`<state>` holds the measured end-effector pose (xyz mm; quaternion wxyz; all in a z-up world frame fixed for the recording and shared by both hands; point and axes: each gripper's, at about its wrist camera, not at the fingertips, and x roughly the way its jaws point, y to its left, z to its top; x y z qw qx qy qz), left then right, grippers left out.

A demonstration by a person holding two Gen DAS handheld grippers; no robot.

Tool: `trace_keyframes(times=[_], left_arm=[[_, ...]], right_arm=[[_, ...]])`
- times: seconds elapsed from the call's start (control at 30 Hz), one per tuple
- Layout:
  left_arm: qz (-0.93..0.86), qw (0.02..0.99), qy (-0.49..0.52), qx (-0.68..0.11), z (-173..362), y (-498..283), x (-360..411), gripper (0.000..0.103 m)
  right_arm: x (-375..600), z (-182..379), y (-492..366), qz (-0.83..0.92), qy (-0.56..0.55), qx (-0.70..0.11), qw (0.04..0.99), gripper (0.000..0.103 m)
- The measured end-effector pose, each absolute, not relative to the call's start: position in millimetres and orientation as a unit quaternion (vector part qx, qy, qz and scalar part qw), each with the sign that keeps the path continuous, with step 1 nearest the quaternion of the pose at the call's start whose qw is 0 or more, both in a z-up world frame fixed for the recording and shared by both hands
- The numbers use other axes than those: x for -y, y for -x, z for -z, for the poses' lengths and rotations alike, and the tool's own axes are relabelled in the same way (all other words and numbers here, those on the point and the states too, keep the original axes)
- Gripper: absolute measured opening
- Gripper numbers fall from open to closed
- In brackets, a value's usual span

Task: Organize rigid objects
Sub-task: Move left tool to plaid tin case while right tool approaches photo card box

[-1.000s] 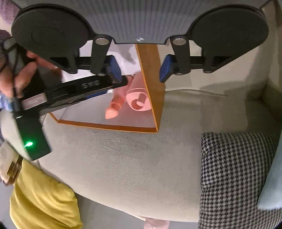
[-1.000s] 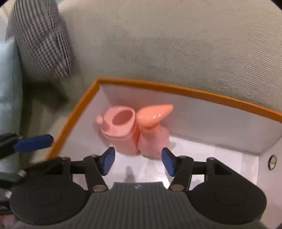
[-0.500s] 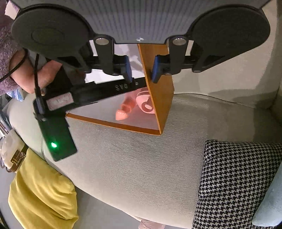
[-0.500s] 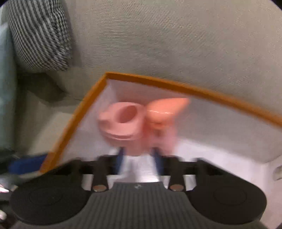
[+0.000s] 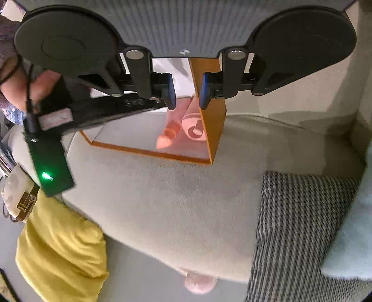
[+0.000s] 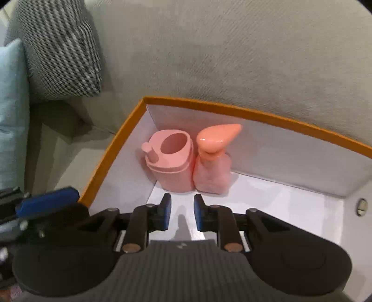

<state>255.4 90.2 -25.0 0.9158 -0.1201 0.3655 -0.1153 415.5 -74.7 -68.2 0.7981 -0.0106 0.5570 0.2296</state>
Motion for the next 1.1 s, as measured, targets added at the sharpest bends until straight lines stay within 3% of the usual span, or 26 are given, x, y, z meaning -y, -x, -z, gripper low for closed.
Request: trace_keyframes(times=[0.23, 0.4, 0.77, 1.1], left_arm=[[0.108, 0.925, 0.127, -0.34, 0.2, -195.8, -90.0, 0.023], [0.107, 0.912, 0.141, -0.37, 4.3, -150.6, -85.2, 0.023], [0.119, 0.857, 0.166, -0.473, 48.8, -88.6, -63.4, 0.023], [0.092, 0.854, 0.195, -0.473, 74.0, -96.4, -64.7, 0.037]], right_arm=[[107.9, 20.3, -355.3, -0.23, -0.035, -0.5, 0.834, 0.027], [134.5, 5.8, -295.9, -0.217, -0.068, -0.474, 0.85, 0.035], [174.3, 38.6, -182.1, -0.161, -0.113, -0.535, 0.821, 0.035], [170.3, 73.4, -152.1, -0.139, -0.118, -0.564, 0.806, 0.035]])
